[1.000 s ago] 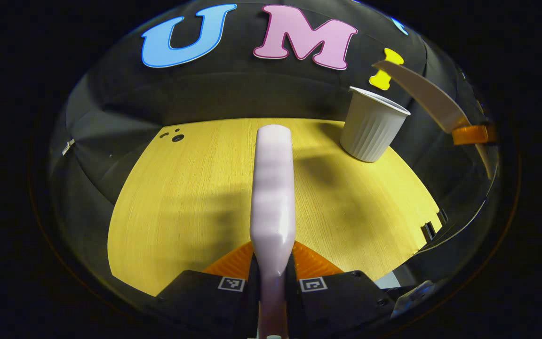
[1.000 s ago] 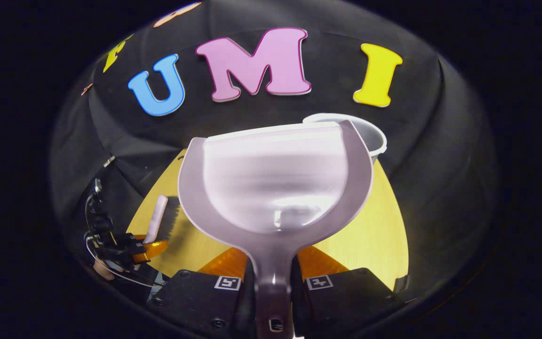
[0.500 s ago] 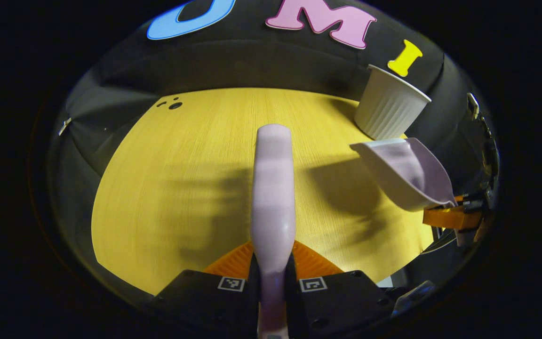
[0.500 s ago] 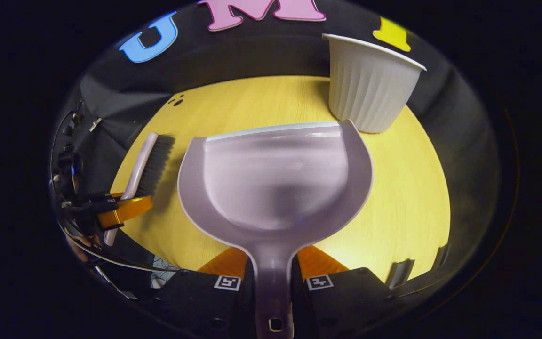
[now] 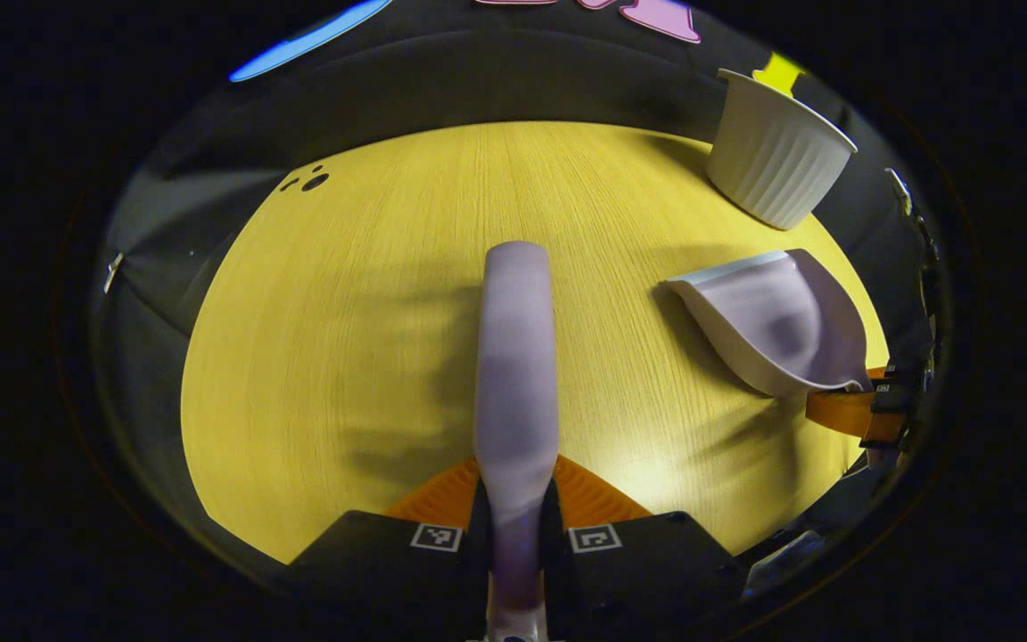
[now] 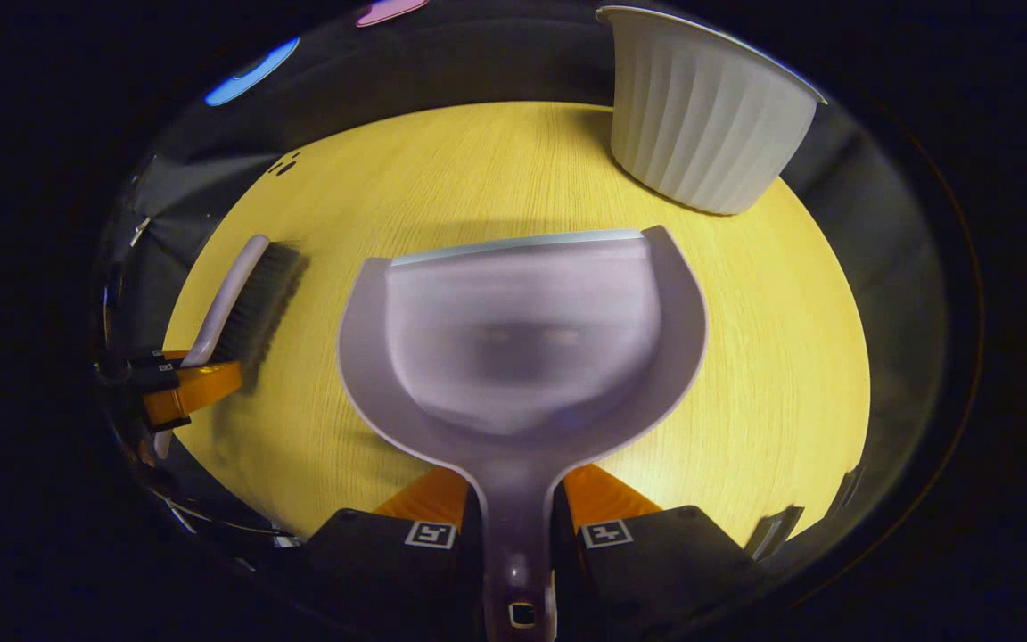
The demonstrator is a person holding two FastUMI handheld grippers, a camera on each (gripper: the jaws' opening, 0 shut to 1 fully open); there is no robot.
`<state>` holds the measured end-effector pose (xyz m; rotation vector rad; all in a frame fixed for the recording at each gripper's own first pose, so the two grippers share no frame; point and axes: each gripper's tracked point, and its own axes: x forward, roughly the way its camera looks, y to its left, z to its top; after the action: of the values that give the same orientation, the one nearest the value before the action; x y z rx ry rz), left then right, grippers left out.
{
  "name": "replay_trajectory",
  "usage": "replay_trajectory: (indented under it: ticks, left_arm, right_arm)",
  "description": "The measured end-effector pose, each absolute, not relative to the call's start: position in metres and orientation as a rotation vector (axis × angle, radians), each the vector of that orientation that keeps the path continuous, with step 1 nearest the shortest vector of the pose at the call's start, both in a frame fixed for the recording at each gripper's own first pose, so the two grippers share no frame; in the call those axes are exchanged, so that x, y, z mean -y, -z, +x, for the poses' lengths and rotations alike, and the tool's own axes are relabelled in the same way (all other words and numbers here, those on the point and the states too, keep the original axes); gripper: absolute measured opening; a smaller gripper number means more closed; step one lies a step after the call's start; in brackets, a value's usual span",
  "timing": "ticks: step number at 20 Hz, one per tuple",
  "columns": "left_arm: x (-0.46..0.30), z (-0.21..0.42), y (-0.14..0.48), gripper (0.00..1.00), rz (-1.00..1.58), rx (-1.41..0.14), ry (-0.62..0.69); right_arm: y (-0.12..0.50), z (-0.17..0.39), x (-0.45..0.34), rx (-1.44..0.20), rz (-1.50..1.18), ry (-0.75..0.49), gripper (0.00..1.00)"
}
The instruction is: Pick up the small broom and dustpan from the desktop, sweep the trash into the dustpan with the broom, and then empty the trash into the garbage bin.
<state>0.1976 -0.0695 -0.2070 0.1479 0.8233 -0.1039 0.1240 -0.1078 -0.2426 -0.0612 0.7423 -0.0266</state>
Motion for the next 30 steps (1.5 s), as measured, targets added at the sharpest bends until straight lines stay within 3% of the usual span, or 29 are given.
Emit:
replay_trajectory:
  ticks: [3, 4, 5, 6, 8, 9, 11, 13, 18, 23, 30]
  left_arm:
    - [0.073, 0.201, 0.208, 0.31, 0.146, -0.843, 0.088]
    - [0.074, 0.203, 0.207, 0.31, 0.145, -0.849, 0.082]
    - [0.073, 0.201, 0.209, 0.3, 0.149, -0.852, 0.08]
    - [0.073, 0.201, 0.209, 0.3, 0.155, -0.853, 0.08]
    - [0.073, 0.2, 0.205, 0.36, 0.166, -0.84, 0.067]
    - [0.075, 0.199, 0.202, 0.5, 0.165, -0.83, 0.068]
    - [0.076, 0.2, 0.192, 0.73, 0.16, -0.795, 0.069]
    - [0.075, 0.197, 0.175, 0.95, 0.149, -0.732, 0.067]
    - [0.081, 0.17, 0.106, 0.95, 0.049, -0.523, 0.093]
    - [0.091, 0.126, 0.023, 0.96, 0.09, -0.185, 0.098]
    - [0.113, 0.02, -0.059, 0.95, 0.117, 0.162, 0.117]
  right_arm:
    - [0.242, 0.121, 0.111, -0.763, -0.046, -0.004, 0.37]
    - [0.244, 0.121, 0.11, -0.766, -0.043, -0.018, 0.34]
    - [0.245, 0.12, 0.108, -0.771, -0.034, -0.027, 0.45]
    - [0.244, 0.12, 0.106, -0.778, -0.022, -0.037, 0.4]
    - [0.241, 0.119, 0.102, -0.784, 0.005, -0.058, 0.48]
    - [0.237, 0.119, 0.101, -0.774, 0.017, -0.064, 0.61]
    - [0.229, 0.12, 0.105, -0.743, 0.025, -0.049, 1.0]
    - [0.217, 0.115, 0.106, -0.698, 0.022, -0.039, 0.99]
    - [0.153, 0.094, 0.11, -0.486, -0.017, -0.008, 0.99]
    - [0.059, 0.056, 0.109, -0.202, -0.037, 0.018, 0.99]
    - [-0.021, -0.031, 0.094, 0.105, -0.068, 0.019, 0.99]
